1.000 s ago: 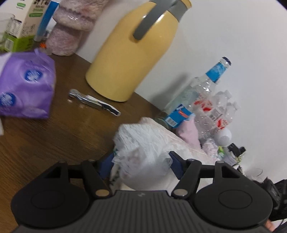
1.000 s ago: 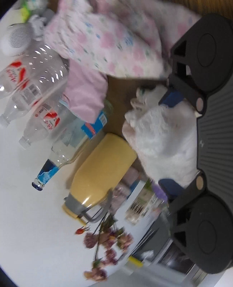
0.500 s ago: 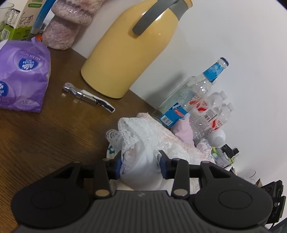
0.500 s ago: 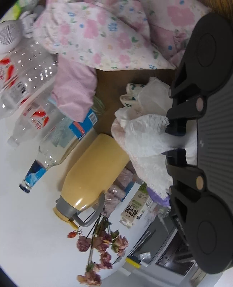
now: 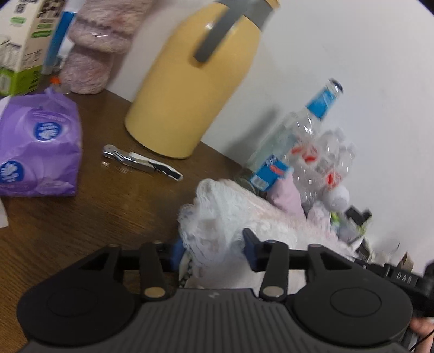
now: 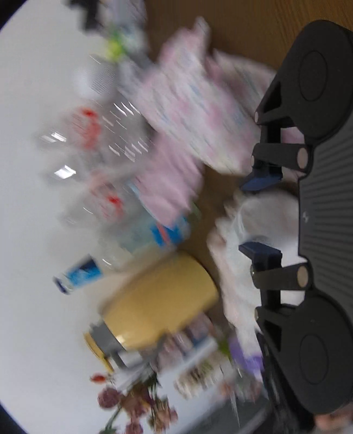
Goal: Fold clothes
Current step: 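Open both grippers and pull them back from the stacked bundle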
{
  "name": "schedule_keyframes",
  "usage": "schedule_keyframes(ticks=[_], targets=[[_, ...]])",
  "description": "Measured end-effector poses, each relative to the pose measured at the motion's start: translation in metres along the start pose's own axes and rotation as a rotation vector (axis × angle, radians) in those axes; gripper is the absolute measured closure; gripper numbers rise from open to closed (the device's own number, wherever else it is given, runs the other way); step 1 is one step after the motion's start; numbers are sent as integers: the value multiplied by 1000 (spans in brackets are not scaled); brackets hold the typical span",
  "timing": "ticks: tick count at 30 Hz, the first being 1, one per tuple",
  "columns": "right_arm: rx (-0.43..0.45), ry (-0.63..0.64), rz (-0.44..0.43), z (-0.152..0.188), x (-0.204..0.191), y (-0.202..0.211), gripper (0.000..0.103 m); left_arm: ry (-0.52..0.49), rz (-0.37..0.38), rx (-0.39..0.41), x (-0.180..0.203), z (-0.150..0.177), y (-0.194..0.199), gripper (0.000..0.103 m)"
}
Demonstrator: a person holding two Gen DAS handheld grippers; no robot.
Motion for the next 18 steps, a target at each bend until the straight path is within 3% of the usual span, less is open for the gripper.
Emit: schedule_keyframes(ticks=[1, 3, 6, 9, 12, 15, 18], targets=[[51, 19, 25, -7, -1, 8, 62, 19, 4, 23, -3, -7, 7, 54], [104, 49, -11, -12, -14, 16, 65, 33, 9, 107, -2, -21, 24, 54], [109, 109, -75, -6, -37, 12, 81, -20, 35, 211, 14, -28, 41, 55], [-11, 168, -65, 18, -49, -15, 81, -131, -23, 120, 29, -11, 21, 66], [-98, 202, -40, 35, -52, -29, 80, -134, -52, 77, 28, -6, 16, 68], [-33, 204, -35, 20, -58, -7, 79, -127, -73, 45, 27, -4, 14, 67], [85, 211, -41, -5, -69, 36, 67, -202, -56, 139, 56, -19, 49, 55]])
Point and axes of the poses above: each gripper's, at about its wrist camera, not at the fingertips, and y roughly against the way its jaws point, x to its right, z to its underside, the point moved 10 cm from there along -y, roughly the way its jaws point, and after that the axes turned 1 degree about z, right-handed, at the moved point
